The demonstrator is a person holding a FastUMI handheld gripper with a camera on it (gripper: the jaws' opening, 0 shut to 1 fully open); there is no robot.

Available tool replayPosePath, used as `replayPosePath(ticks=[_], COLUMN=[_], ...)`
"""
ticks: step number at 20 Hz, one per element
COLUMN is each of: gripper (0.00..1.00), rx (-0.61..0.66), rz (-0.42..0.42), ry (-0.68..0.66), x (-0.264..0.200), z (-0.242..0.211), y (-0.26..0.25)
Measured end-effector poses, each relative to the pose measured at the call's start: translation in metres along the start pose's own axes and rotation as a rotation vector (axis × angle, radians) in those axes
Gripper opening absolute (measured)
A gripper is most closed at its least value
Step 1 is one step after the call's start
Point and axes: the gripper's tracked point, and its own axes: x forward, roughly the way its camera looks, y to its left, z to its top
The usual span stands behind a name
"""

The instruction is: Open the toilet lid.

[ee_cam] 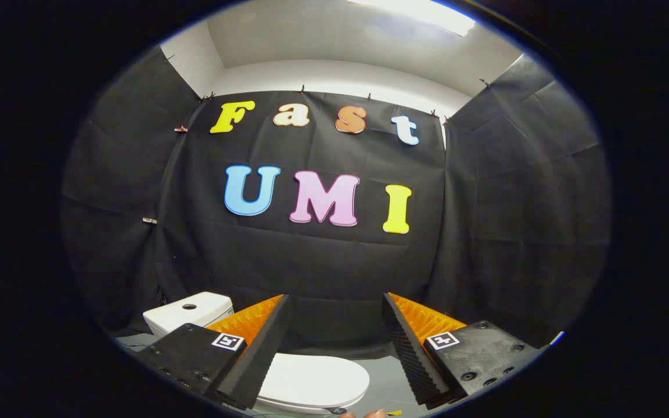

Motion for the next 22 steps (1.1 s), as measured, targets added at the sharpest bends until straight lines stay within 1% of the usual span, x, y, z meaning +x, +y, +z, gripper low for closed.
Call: replayPosePath(ticks=[3, 5, 11, 14, 18, 22], gripper=[0.98, 0.98, 0.99, 0.98, 0.98, 0.98], rx=[0.037, 0.070, 0.264, 0.373, 0.571, 0.751], rz=[0.026, 0.048, 0.156, 0.166, 0.165, 0.128], ry=[0.079, 0.110, 0.174, 0.280, 0.437, 0.602], x=[0.004, 0.006, 0.016, 0.023, 0.030, 0.029], z=[-0.052, -0.079, -0.150, -0.206, -0.283, -0.371], y=[-0.008, -0.014, -0.020, -0.036, -0.052, -0.059])
